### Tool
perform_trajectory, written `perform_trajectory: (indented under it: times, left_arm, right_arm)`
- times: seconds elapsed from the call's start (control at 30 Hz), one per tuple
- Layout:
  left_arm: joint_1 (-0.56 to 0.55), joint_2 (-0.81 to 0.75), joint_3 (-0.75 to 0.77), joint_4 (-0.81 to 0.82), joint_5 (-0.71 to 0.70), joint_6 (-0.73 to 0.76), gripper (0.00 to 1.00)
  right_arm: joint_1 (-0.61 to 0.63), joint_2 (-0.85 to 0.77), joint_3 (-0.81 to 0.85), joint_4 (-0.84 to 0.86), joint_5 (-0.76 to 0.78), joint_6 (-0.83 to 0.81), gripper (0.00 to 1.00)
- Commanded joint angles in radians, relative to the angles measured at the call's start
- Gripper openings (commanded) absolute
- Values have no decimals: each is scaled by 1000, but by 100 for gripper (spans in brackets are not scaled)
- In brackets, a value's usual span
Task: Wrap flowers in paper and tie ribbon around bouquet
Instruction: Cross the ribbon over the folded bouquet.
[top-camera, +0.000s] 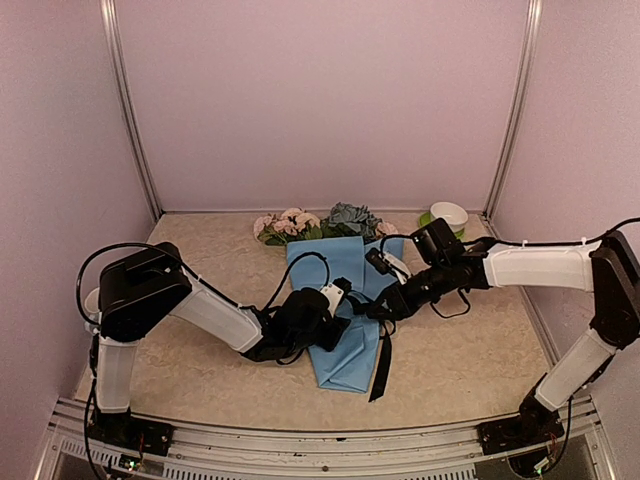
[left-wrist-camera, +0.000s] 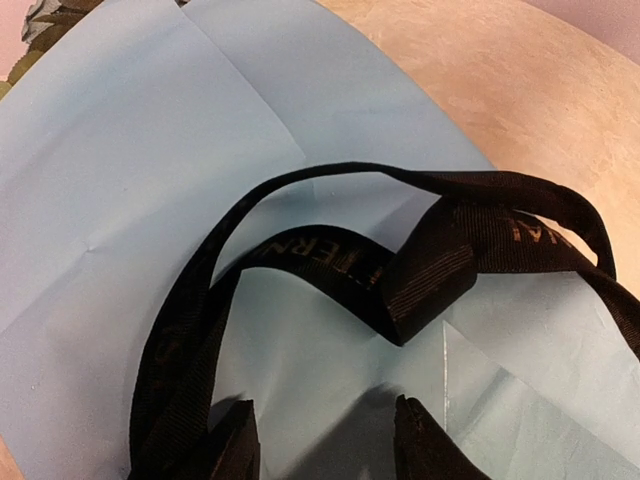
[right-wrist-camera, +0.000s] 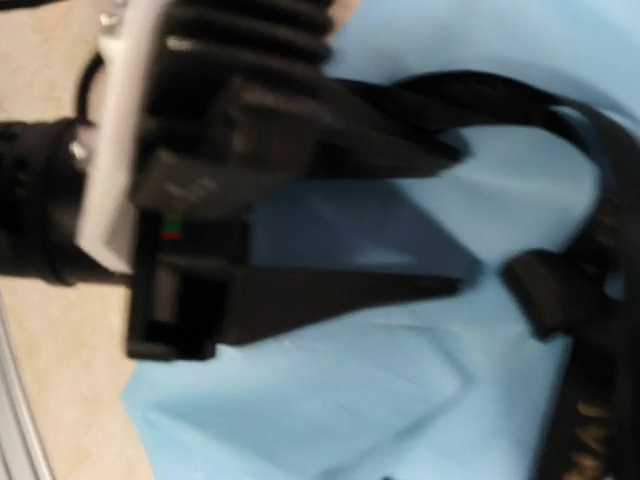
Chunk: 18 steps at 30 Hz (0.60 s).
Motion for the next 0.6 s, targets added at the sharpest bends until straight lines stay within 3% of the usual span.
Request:
perform_trajectory:
  times: [0.0,0.07,0.17,0.43,0.5,0.57]
  left_arm:
    - [7,23,16,-15,3,-6,45]
    - [6,21,15,-17,1,-7,45]
    - [5,17,12,-17,1,-6,45]
    - [4,16,13,-22,5,-5,46]
    - [3,15,14,-23,4,-4,46]
    - [3,15,14,-23,3,-3,46]
  right_arm:
    - [-54,-46,-31,-28,142,67,21]
    - [-63,-36,-30,-33,279,98,26]
    - [-65,21,-11,-10,344,85,32]
    - [-65,150,37,51,264,46,37]
    - [-65,165,42,54,262,47,32]
    - [-65,166,44,51,306,56,17]
